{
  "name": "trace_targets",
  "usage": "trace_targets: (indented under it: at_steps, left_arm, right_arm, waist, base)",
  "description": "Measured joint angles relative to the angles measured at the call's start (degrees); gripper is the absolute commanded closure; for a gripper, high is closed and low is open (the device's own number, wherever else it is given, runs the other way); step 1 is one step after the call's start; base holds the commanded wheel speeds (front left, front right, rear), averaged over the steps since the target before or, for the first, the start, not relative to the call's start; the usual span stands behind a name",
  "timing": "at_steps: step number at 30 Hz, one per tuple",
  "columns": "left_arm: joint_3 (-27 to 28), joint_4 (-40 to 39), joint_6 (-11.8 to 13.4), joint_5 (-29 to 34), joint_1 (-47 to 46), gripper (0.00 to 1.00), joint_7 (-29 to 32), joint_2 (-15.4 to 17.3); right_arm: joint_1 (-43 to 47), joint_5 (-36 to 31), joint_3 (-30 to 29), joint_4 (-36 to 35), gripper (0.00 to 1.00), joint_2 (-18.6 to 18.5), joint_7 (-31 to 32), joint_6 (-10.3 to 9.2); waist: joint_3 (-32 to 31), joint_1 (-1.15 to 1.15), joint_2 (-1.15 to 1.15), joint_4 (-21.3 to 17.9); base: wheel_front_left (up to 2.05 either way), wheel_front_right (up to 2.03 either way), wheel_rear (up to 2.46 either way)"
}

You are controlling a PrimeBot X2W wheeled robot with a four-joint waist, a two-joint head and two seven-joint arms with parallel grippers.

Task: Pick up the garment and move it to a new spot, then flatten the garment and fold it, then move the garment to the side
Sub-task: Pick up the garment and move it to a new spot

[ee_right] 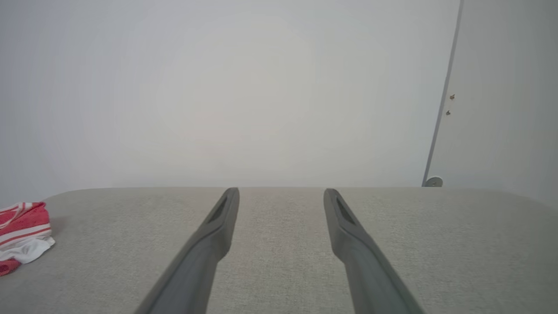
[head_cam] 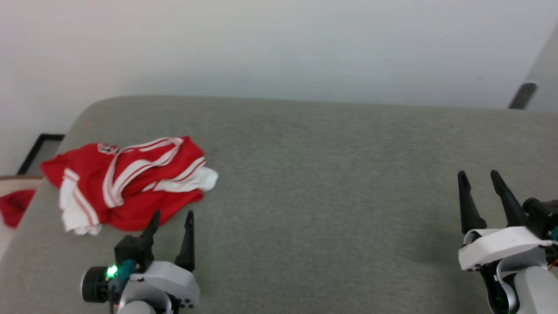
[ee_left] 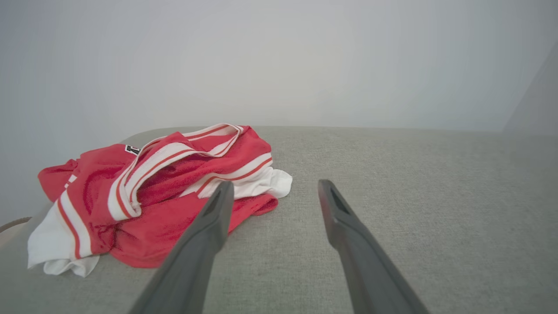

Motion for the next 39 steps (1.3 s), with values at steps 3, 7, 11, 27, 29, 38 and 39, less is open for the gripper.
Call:
trace_targets:
  at_steps: [3, 7, 11, 27, 29, 38, 39]
  left_arm:
    - [0.09, -0.37, 0.35, 0.02, -0.2, 0.0, 0.0, -0.33]
    - [0.31, -0.78, 0.63, -0.03, -0.25, 0.0, 0.0, -0.88]
    - [0.56, -1.18, 1.25, -0.46, -0.02, 0.0, 0.0, -1.6]
    - [7.43, -11.14, 6.06, -4.22, 7.92, 0.0, -0.01, -3.72]
    - [7.75, -12.62, 6.57, -4.75, 8.93, 0.0, 0.0, -3.88]
    - [2.61, -11.73, 4.08, -4.2, 8.11, 0.0, 0.0, -4.05]
    - [1.2, -10.55, 3.12, -3.41, 6.43, 0.0, 0.03, -3.64]
  right_arm:
    - [0.04, 0.4, 1.05, -0.59, 0.0, -0.27, 0.0, 0.0]
    - [0.03, 0.89, 2.55, -0.93, 0.0, -0.66, 0.0, 0.0]
    - [-0.04, 1.24, 4.02, -0.88, 0.0, -0.86, 0.0, 0.0]
    - [-9.2, 4.77, 19.38, 3.59, 0.0, 0.38, 0.34, 0.03]
    - [-10.49, 6.01, 21.29, 4.71, 0.0, 0.42, 0.31, 0.02]
    - [-11.34, 8.24, 21.91, 5.72, 0.0, -0.53, 0.02, 0.02]
    - [-10.9, 8.18, 20.93, 5.11, 0.0, -0.89, 0.01, 0.02]
  waist:
    - [0.15, 0.0, 0.0, 2.45]
    - [0.44, 0.0, 0.0, 6.47]
    - [0.73, 0.0, 0.0, 11.16]
    - [2.88, 0.0, 0.0, 27.03]
    - [3.56, 0.0, 0.0, 27.6]
    - [4.23, 0.0, 0.0, 27.57]
    - [4.3, 0.0, 0.0, 27.41]
  base:
    - [0.0, 0.0, 0.0]
    - [0.0, 0.0, 0.0]
    - [0.0, 0.0, 0.0]
    - [0.0, 0.0, 0.0]
    - [-0.12, -0.12, -0.12]
    - [-0.01, -0.01, -0.01]
    - [0.0, 0.0, 0.0]
